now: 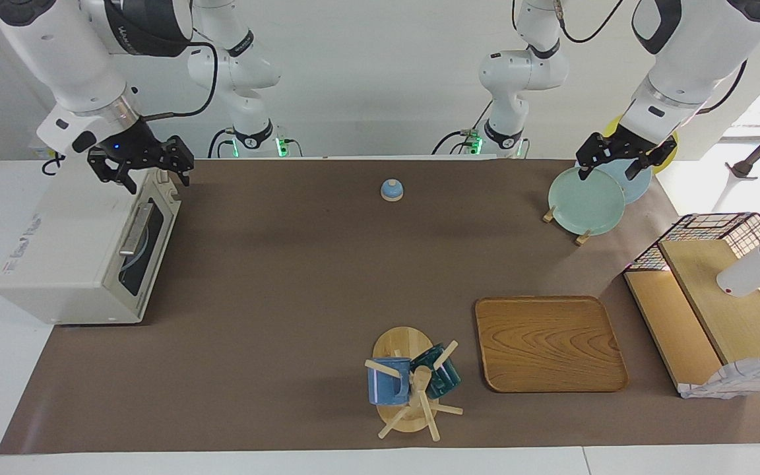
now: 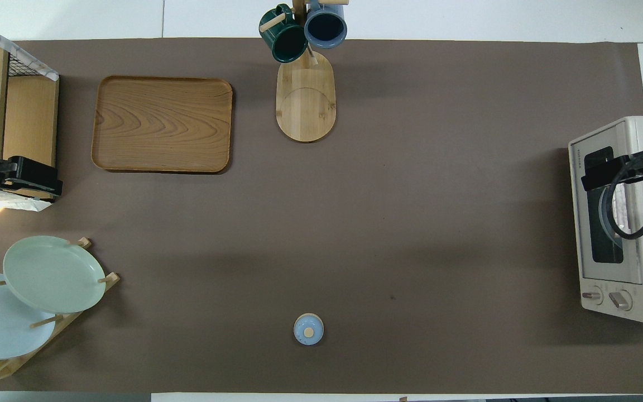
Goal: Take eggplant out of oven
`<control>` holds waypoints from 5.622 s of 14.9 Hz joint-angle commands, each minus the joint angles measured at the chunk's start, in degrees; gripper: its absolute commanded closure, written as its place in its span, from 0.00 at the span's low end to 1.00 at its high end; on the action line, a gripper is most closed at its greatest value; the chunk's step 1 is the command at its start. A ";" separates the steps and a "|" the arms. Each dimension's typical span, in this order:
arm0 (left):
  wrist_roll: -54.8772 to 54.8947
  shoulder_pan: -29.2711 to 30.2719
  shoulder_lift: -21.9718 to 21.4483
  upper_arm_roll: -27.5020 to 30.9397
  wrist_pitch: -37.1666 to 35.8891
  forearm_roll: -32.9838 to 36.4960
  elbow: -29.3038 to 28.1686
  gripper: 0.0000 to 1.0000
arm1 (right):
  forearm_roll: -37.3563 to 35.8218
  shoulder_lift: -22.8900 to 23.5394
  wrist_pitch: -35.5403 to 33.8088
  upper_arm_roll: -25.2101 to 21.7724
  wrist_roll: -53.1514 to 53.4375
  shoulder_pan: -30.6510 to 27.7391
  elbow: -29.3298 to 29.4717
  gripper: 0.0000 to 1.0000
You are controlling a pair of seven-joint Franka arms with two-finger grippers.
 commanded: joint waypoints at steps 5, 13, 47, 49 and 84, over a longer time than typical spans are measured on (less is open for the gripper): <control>-0.37 0.52 0.06 -0.42 -0.19 1.00 0.11 0.00 | 0.07 -0.30 0.69 0.23 1.48 -0.13 -0.02 0.00; -0.37 0.52 0.06 -0.42 -0.19 1.00 0.11 0.00 | 0.52 -1.44 0.87 0.05 -1.85 -0.65 -1.69 0.78; -0.37 0.52 0.06 -0.42 -0.28 1.00 0.11 0.00 | -11.81 3.20 38.36 0.23 12.21 2.33 -30.86 1.00; -0.37 0.52 0.06 -0.42 -0.19 1.00 0.11 0.00 | -10.65 4.79 44.35 0.31 13.17 3.64 -33.76 1.00; -0.37 0.52 0.06 -0.42 -0.28 1.00 0.11 0.00 | -6.25 -3.90 32.93 -0.30 2.82 -1.88 -37.54 0.58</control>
